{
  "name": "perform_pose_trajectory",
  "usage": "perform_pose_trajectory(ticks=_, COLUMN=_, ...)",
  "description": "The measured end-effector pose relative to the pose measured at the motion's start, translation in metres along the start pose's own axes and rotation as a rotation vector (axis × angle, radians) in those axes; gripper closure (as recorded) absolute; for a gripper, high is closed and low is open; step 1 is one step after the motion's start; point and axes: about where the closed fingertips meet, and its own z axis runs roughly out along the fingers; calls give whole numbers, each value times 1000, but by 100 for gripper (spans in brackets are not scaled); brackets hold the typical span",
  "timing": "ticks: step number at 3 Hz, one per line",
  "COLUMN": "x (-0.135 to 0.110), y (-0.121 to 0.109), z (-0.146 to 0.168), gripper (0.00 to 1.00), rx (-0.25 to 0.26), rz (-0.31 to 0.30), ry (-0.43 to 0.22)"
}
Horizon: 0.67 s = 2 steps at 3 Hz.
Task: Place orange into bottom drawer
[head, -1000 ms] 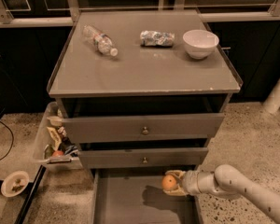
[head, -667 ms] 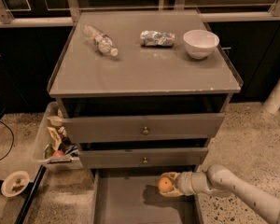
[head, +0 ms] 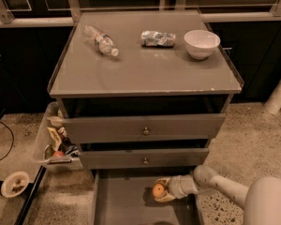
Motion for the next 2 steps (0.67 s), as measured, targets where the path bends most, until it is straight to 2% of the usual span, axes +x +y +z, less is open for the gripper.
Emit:
perform_pose_trajectory(ticks=1, x=18, y=6, z=34, gripper=100, rx=-33, rz=-13, ry=85)
perform_pose_trajectory(ticks=2, x=21, y=11, z=40, gripper=100, rx=-30, rz=-9, ry=92)
